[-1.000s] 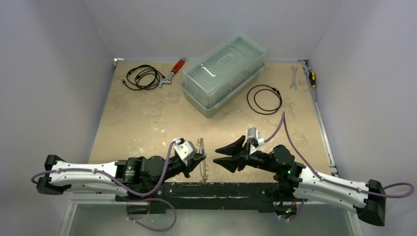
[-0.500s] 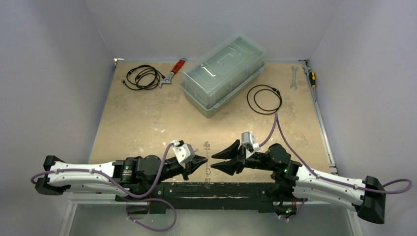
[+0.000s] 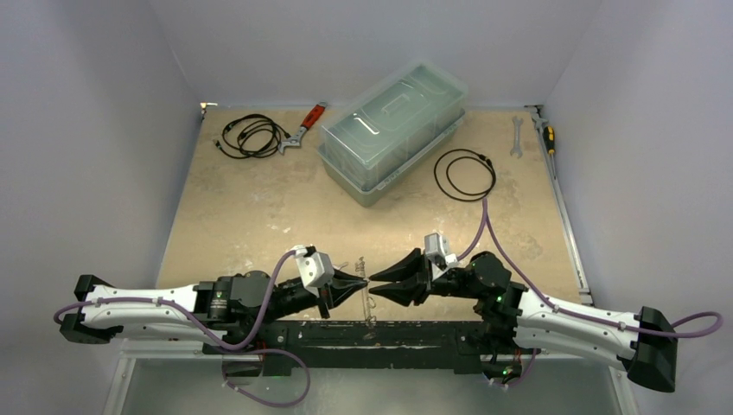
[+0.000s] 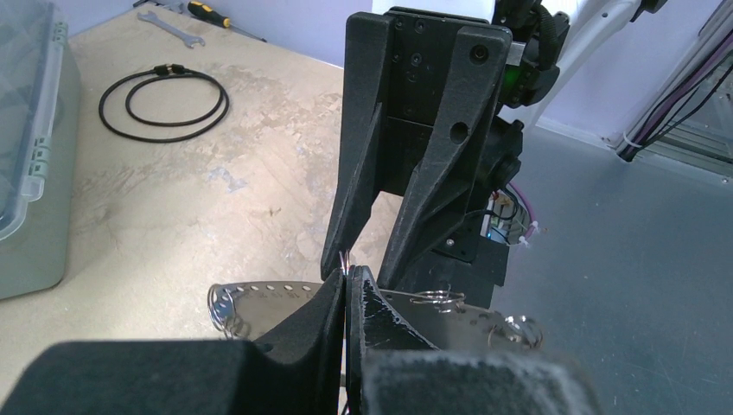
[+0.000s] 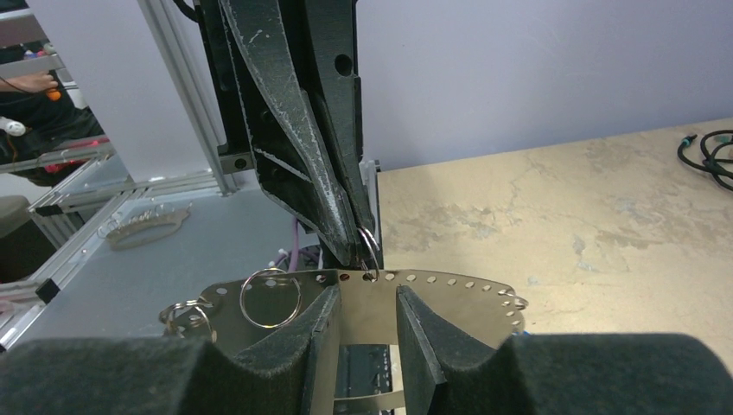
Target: Put the keys on the keyring
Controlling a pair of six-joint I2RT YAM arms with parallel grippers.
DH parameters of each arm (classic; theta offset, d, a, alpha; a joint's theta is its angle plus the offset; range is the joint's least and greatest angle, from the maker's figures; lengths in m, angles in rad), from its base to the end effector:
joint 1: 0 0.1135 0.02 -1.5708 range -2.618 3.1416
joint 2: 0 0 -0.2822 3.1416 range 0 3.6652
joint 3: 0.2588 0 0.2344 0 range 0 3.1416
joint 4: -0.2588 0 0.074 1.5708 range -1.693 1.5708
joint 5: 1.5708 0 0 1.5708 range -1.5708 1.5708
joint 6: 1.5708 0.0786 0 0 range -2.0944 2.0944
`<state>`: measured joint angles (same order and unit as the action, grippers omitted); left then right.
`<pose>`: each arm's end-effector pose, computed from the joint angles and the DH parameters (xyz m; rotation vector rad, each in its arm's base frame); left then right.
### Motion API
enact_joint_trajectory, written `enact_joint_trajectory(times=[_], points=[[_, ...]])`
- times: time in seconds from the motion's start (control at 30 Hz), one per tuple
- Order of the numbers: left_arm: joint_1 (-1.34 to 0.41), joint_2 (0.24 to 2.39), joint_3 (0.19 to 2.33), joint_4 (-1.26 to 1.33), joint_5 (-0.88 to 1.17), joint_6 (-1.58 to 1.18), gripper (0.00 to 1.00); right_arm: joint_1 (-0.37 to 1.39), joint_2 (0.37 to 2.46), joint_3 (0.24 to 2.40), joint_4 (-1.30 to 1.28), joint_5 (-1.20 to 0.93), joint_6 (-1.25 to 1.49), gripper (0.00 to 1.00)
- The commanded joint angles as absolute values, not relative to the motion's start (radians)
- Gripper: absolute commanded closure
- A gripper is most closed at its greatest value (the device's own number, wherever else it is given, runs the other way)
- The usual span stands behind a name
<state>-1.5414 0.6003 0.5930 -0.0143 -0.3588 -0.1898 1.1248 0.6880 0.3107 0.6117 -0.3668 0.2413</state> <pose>0.0323 -0.1608 0.3281 0.8131 1.4878 -1.0478 0.0514 0.1728 0.2992 -0.9317 1.1699 1.3737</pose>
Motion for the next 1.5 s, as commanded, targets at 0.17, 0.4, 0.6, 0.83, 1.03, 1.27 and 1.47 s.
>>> enact_joint_trajectory(times=[0.17,0.4,0.6,0.83,1.03,1.27,1.47], points=[[-1.549,0.606,0.611,0.083,-0.322,-0.173,1.00,1.124,0.693,0.363,0.688,-0.429,0.225,0.70],[-1.549,0.608,0.609,0.090,-0.312,-0.172,1.00,1.124,0.707,0.364,0.716,-0.426,0.233,0.74],[-1.549,0.602,0.605,0.097,-0.306,-0.172,1.00,1.124,0.713,0.365,0.729,-0.431,0.236,0.78],[-1.548,0.601,0.598,0.103,-0.304,-0.170,1.00,1.124,0.719,0.364,0.749,-0.435,0.245,0.83],[-1.549,0.603,0.592,0.115,-0.301,-0.173,1.00,1.124,0.725,0.366,0.760,-0.437,0.250,0.88],[-1.549,0.603,0.589,0.121,-0.300,-0.175,1.00,1.124,0.729,0.368,0.772,-0.439,0.255,1.00],[-1.549,0.607,0.593,0.099,-0.316,-0.177,1.00,1.124,0.716,0.371,0.755,-0.414,0.247,1.00]])
